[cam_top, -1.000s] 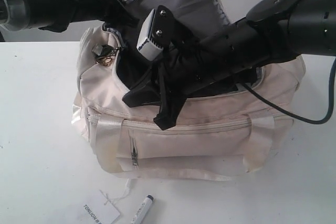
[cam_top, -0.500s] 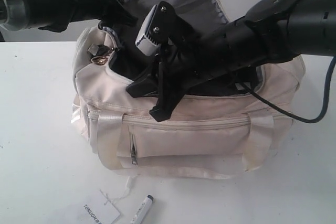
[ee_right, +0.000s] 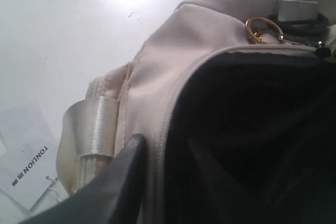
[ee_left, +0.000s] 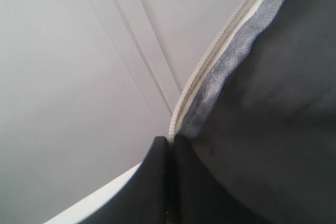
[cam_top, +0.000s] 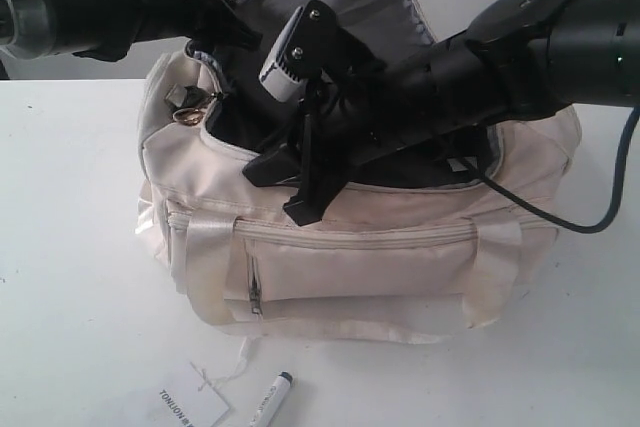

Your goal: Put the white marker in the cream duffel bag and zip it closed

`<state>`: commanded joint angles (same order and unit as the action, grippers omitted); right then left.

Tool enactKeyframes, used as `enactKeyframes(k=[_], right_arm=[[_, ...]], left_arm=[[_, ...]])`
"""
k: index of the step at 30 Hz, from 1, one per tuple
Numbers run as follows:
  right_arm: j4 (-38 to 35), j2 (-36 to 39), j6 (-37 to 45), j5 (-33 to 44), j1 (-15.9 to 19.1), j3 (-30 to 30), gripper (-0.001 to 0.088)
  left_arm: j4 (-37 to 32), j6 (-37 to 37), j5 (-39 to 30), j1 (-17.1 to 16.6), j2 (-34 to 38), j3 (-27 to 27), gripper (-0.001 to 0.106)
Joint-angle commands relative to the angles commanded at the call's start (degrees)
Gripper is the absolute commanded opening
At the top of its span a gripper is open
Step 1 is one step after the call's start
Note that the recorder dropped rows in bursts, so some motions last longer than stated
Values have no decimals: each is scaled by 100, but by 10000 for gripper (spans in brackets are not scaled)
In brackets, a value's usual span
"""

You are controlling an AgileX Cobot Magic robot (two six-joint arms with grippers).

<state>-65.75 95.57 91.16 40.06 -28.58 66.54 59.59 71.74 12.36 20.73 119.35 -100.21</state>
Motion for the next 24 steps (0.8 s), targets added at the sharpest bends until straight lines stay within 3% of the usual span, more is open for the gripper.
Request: enactKeyframes(k=[1, 4, 14, 20, 24], right_arm=[[0, 0, -8, 0, 0, 0, 490], [0, 0, -303, -94, 0, 0, 576], [0, -274, -1373, -367, 0, 0, 578], [0, -553, -2690, -367, 0, 0, 577], [0, -753, -2710, -163, 0, 0, 562]], left_arm=[[0, 0, 0, 0, 0, 0, 0], [0, 0, 0, 0, 0, 0, 0], [0, 0, 0, 0, 0, 0, 0], [0, 0, 0, 0, 0, 0, 0], [0, 0, 0, 0, 0, 0, 0]])
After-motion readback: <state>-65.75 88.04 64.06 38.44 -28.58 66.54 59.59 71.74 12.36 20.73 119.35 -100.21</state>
